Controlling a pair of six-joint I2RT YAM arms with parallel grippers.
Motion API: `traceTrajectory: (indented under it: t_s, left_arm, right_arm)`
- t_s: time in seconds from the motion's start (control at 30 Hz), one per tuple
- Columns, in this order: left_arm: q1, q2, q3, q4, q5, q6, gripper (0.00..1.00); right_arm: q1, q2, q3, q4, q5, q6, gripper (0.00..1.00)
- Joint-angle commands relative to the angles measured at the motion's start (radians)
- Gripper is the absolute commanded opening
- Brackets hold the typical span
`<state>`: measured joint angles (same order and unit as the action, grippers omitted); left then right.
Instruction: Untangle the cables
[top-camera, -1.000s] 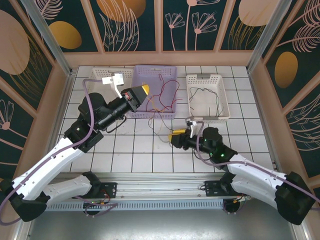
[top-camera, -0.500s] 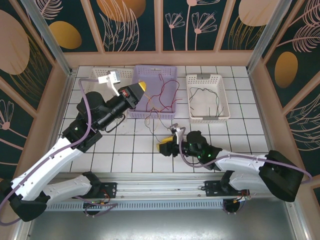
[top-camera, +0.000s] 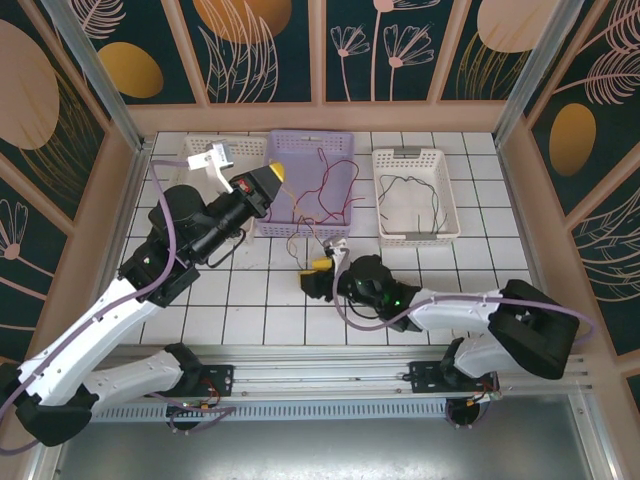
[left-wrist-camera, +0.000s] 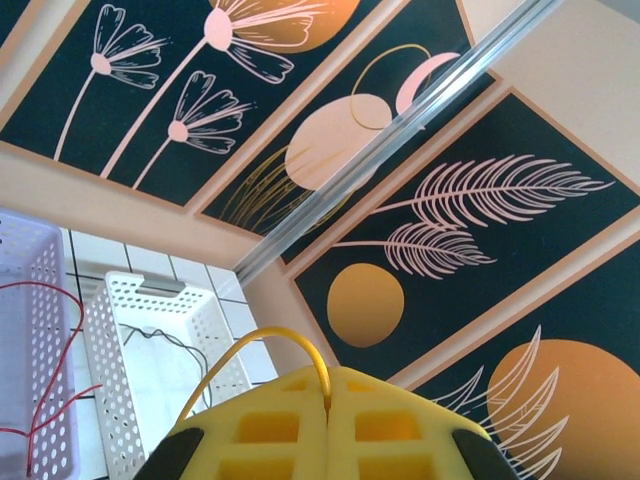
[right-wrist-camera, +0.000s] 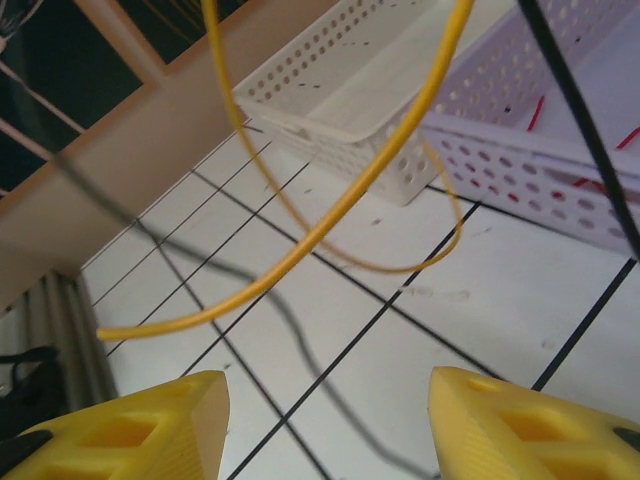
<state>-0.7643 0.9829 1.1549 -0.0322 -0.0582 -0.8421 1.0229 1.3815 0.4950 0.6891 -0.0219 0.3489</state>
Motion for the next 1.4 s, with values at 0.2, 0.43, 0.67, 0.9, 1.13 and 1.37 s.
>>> traceTrajectory:
  t_s: [0.2, 0.43, 0.67, 0.9, 1.13, 1.37]
  left_arm:
    - [0.003, -0.039, 0.067, -0.056, -0.06, 0.044, 0.0]
    - [0.004, -0.051, 0.204, -0.246, -0.247, 0.193, 0.0]
    - [0.003, -0.015, 0.361, -0.405, -0.492, 0.383, 0.0]
    - [0.003, 0.012, 0.42, -0.435, -0.675, 0.536, 0.0]
    - [0.005, 0.023, 0.415, -0.412, -0.771, 0.634, 0.0]
    - [0.007, 0.025, 0.384, -0.381, -0.84, 0.707, 0.0]
  right_arm:
    - [0.02, 0.162, 0.145, 0.064, -0.036, -0.057, 0.19]
    - [0.026, 0.021, 0.104, -0.027, -0.156, -0.038, 0.0]
    - [-0.004, -0.193, -0.016, -0.135, -0.104, -0.056, 0.0]
    - [-0.201, -0.421, -0.125, -0.181, -0.163, 0.016, 0.0]
    - [-0.379, -0.601, -0.093, -0.357, -0.143, 0.024, 0.0]
    - [-0.521, -0.72, -0.038, -0.487, -0.151, 0.062, 0.0]
